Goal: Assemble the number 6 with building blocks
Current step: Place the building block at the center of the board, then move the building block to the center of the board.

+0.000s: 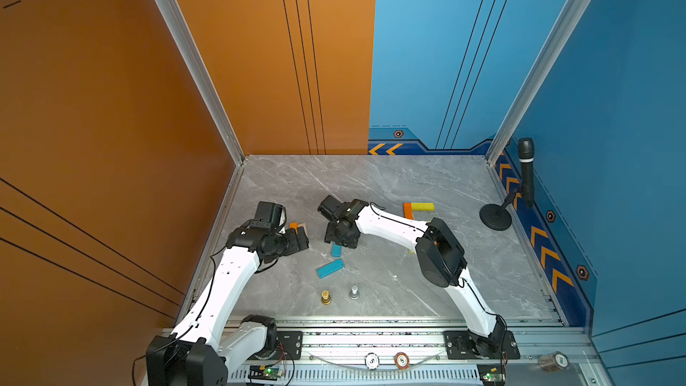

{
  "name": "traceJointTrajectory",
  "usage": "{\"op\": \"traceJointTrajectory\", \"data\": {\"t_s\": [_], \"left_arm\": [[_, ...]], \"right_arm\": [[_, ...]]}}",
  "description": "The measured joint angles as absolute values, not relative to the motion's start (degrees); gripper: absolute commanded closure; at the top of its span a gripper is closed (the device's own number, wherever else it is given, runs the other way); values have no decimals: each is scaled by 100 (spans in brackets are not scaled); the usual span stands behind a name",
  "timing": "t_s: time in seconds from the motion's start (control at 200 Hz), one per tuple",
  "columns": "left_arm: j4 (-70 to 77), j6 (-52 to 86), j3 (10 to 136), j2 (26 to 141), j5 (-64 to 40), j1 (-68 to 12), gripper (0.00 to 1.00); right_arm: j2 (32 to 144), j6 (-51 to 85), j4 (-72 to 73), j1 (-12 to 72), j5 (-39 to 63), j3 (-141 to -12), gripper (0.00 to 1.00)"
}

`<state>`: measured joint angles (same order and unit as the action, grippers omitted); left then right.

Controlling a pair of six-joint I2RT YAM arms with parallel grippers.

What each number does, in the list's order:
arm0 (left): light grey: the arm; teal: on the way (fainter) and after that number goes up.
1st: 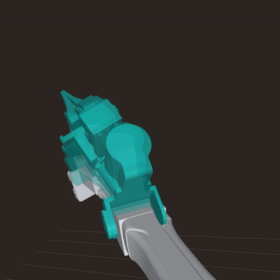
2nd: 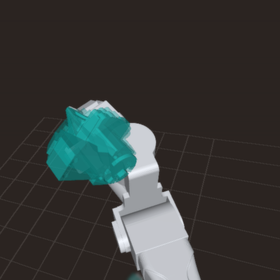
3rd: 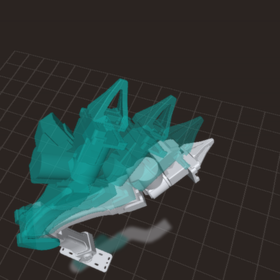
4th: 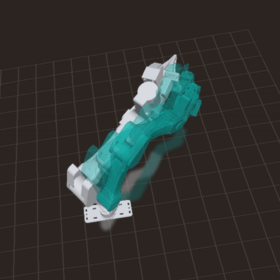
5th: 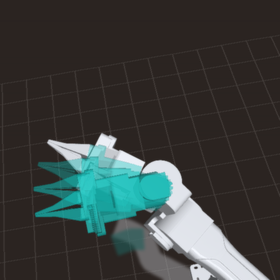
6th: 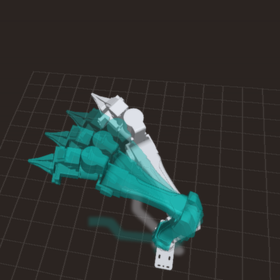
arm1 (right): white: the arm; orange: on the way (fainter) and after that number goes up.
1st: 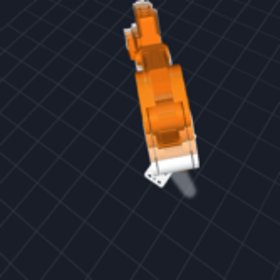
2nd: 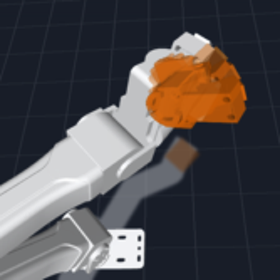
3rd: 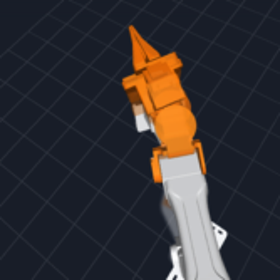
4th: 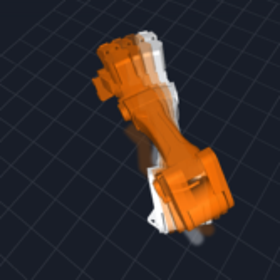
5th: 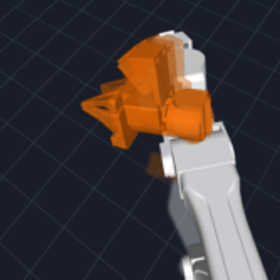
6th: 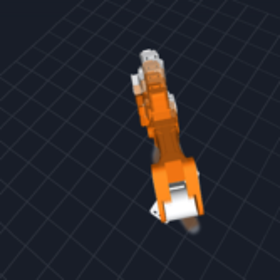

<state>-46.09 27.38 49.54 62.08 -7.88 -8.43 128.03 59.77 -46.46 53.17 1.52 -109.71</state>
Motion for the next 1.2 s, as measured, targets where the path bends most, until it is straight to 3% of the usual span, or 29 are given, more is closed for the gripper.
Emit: {"op": "traceJointTrajectory", "data": {"t_s": [0.17, 0.431, 0.786, 1.202], "left_arm": [[-4628, 2727, 4954, 6541, -701, -1245, 12], [-4816, 2751, 4956, 7275, -390, -2034, 48], [-4821, 3269, 4939, 8062, -27, -2480, 60], [-4713, 3507, 5076, 9124, 333, -3011, 61]], "right_arm": [[11301, 5686, -4182, 5253, -49, -9955, 31], [9255, 5433, -3247, 4611, -305, -7787, 31], [8020, 5170, -2915, 3990, -346, -6458, 31], [7494, 4963, -2821, 3457, -296, -5961, 31]]}}
